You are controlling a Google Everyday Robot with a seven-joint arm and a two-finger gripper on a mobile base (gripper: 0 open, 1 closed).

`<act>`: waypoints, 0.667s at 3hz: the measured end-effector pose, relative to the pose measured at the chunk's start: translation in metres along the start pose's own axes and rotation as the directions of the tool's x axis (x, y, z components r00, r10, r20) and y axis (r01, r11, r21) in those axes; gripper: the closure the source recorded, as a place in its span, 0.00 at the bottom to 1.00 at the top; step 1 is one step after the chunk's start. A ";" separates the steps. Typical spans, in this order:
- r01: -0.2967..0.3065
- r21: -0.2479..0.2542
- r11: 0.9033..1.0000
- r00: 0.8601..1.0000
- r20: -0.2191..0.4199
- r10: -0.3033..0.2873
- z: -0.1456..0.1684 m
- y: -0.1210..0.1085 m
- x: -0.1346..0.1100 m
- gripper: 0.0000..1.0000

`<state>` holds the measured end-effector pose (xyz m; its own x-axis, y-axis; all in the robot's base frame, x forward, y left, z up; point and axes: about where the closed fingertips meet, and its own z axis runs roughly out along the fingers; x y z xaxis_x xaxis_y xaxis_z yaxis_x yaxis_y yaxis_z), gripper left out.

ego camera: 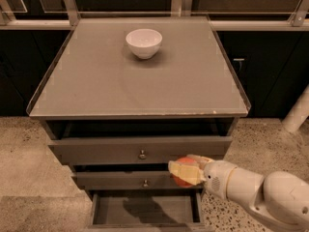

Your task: Place apple into bottom drawer

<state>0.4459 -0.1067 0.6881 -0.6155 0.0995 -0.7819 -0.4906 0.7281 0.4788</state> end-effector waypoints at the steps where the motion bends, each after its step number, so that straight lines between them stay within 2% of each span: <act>1: -0.039 0.004 0.999 0.999 0.015 0.039 0.010 -0.013 0.014 1.00; 2: -0.038 0.000 0.999 0.999 0.013 0.038 0.010 -0.011 0.014 1.00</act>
Offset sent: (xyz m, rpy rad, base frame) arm 0.0027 -0.0033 -0.0246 0.0156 0.0144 -0.0447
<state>0.4485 -0.1069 0.6678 -0.6258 0.1359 -0.7681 -0.4666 0.7239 0.5082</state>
